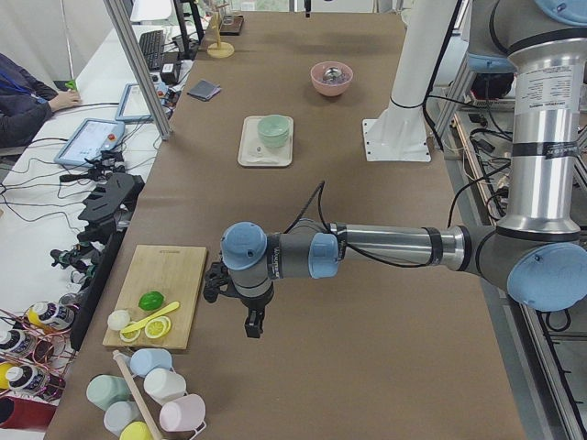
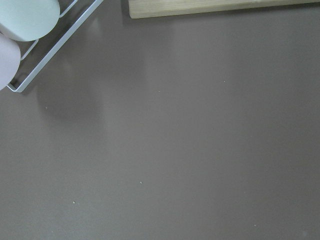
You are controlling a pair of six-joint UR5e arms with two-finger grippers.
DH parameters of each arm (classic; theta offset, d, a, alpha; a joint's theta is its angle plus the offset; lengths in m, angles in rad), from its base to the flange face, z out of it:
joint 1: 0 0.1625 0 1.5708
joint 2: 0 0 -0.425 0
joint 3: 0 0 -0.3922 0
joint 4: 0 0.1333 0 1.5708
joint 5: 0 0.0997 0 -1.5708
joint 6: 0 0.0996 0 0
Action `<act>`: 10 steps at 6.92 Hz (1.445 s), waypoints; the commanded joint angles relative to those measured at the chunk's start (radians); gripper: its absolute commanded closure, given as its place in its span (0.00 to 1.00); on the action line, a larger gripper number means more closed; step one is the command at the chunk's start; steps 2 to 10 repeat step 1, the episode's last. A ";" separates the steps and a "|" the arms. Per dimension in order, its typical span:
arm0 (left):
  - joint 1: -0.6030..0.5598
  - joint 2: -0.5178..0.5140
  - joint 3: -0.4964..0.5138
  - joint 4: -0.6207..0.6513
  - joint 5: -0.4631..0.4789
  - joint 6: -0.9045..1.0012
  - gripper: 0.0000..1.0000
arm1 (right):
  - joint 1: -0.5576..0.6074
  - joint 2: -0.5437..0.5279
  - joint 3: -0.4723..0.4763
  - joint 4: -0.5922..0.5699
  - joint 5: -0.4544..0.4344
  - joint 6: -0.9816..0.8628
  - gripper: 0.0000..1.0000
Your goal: Stack green bowls together
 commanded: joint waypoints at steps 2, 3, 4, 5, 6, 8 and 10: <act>0.000 -0.002 0.000 0.002 0.000 -0.001 0.02 | 0.000 -0.001 -0.001 0.002 0.000 0.000 0.00; 0.000 -0.002 0.000 0.002 0.000 -0.001 0.02 | 0.000 -0.001 -0.001 0.002 0.000 0.000 0.00; 0.000 -0.002 0.000 0.002 0.000 -0.001 0.02 | 0.000 -0.001 -0.001 0.002 0.000 0.000 0.00; 0.000 -0.002 0.000 0.002 0.000 -0.001 0.02 | 0.000 -0.001 -0.001 0.002 0.000 0.000 0.00; 0.000 -0.002 0.000 0.002 0.000 -0.001 0.02 | 0.000 -0.001 -0.001 0.002 0.000 0.000 0.00; 0.000 -0.002 0.000 0.002 0.000 -0.001 0.02 | 0.000 -0.001 -0.001 0.002 0.000 0.000 0.00; 0.000 -0.002 0.000 0.002 0.000 -0.001 0.02 | 0.000 -0.001 -0.001 0.002 0.000 0.000 0.00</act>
